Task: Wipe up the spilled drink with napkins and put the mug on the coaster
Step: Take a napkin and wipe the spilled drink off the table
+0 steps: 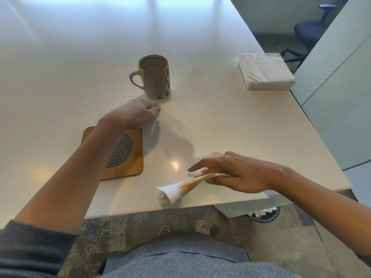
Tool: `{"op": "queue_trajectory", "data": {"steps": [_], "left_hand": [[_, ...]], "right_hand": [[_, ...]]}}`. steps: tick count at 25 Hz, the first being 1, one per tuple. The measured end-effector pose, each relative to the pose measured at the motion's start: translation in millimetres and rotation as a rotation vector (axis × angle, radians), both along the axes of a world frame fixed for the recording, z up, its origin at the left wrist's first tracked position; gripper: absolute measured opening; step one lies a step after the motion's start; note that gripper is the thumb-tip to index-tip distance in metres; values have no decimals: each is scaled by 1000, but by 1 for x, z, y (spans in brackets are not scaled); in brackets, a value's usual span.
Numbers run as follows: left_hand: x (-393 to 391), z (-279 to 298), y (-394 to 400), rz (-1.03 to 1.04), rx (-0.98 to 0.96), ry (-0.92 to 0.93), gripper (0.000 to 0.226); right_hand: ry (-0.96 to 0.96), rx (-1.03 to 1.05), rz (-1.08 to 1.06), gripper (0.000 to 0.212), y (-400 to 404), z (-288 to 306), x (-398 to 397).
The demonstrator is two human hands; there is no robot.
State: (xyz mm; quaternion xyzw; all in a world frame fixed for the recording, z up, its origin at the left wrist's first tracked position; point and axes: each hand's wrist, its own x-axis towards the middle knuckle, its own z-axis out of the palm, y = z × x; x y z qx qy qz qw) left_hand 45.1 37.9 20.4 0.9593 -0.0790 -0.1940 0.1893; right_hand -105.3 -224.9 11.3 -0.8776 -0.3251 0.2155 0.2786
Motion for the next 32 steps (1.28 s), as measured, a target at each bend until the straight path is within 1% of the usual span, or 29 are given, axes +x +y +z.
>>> {"op": "queue_trajectory", "data": {"steps": [1, 3, 5, 6, 8, 10, 12, 13, 14, 15, 16, 17, 18, 19, 21, 24, 32], "left_hand": [[0, 1, 0, -11, 1, 0, 47], [1, 3, -1, -27, 8, 5, 47], [0, 5, 0, -37, 20, 6, 47], [0, 6, 0, -45, 30, 5, 48], [-1, 7, -1, -71, 49, -2, 48], [-3, 9, -4, -82, 62, -6, 48], [-6, 12, -5, -81, 60, -8, 48], [-6, 12, -6, -77, 54, -5, 48], [-7, 13, -6, -72, 48, -1, 48], [-7, 13, -5, -65, 41, 4, 48], [-8, 12, -5, -59, 35, 8, 48], [-8, 12, -4, -53, 31, 12, 49], [-9, 12, -4, -47, 25, 15, 49], [-9, 12, -4, -42, 23, 18, 49], [-11, 13, -6, -36, 19, 15, 49], [-12, 14, -7, -34, 26, 11, 48], [-7, 12, -5, -7, 36, 30, 49]], "right_hand": [[27, -15, -13, 37, -1, 2, -5], [115, 17, -43, 37, -1, 2, -16], [210, 100, -89, 37, 0, -2, -25], [287, 171, -117, 36, 2, -3, -28], [520, 413, -194, 36, 3, -1, -29], [675, 658, -368, 35, -1, 11, -22], [723, 877, -614, 37, -10, 20, -10], [715, 958, -722, 37, -17, 22, -4], [667, 994, -793, 36, -22, 25, 2], [561, 953, -836, 33, -26, 25, 6], [399, 822, -849, 29, -26, 24, 8], [215, 632, -831, 25, -24, 19, 7], [70, 461, -788, 21, -20, 14, 3], [-19, 336, -729, 19, -16, 7, -2], [-70, 245, -598, 21, -6, -3, -15], [-95, 214, -453, 23, 1, -7, -34], [-57, -11, -271, 43, 11, 20, -55]]}}
